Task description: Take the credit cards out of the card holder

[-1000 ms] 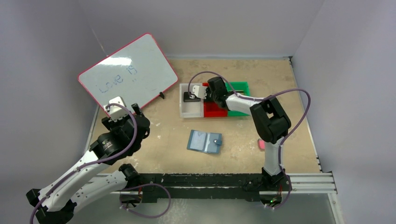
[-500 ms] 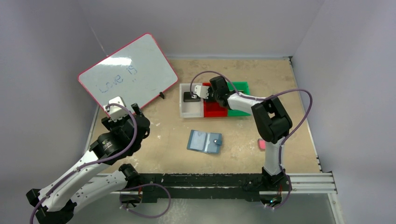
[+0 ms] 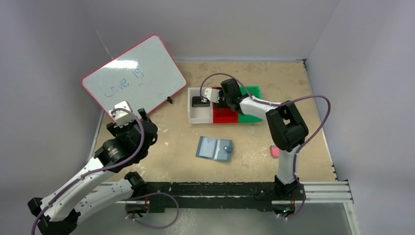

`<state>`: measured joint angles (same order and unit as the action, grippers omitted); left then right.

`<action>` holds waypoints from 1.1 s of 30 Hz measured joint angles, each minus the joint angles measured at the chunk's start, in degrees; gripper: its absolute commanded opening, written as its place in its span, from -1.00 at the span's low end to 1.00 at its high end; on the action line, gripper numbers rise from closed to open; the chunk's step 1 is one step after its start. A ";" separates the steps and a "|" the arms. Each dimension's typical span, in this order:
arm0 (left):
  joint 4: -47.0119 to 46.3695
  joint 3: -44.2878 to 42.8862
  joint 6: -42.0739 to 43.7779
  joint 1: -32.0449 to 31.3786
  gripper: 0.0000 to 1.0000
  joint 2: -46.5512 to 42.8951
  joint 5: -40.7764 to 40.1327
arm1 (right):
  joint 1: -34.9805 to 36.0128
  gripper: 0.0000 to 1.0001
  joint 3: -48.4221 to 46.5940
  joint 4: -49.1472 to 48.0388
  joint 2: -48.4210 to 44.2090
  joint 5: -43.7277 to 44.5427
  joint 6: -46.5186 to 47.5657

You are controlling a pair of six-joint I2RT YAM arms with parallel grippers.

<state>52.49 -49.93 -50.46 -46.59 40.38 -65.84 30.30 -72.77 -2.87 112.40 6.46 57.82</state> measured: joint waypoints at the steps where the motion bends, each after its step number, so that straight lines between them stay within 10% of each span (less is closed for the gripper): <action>1: 0.00 0.00 0.00 0.00 0.65 0.04 0.02 | 0.00 0.03 0.00 0.00 0.00 -0.02 -0.15; 18: 0.00 0.00 0.02 0.00 0.65 0.63 0.02 | 0.00 -0.05 2.75 -4.20 -10.71 -4.44 -10.16; 23: 0.00 0.00 0.02 0.00 0.65 0.70 0.02 | -0.13 -0.57 3.26 -7.34 -14.25 -0.68 -33.68; 33: -0.02 -0.02 0.04 0.00 0.65 1.86 0.04 | -1.11 -0.80 2.49 0.92 -14.08 -2.80 -72.43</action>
<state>52.47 -49.95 -50.41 -46.59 42.24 -65.80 29.19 -70.28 -1.96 98.32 3.66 -14.61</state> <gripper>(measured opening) 0.826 0.117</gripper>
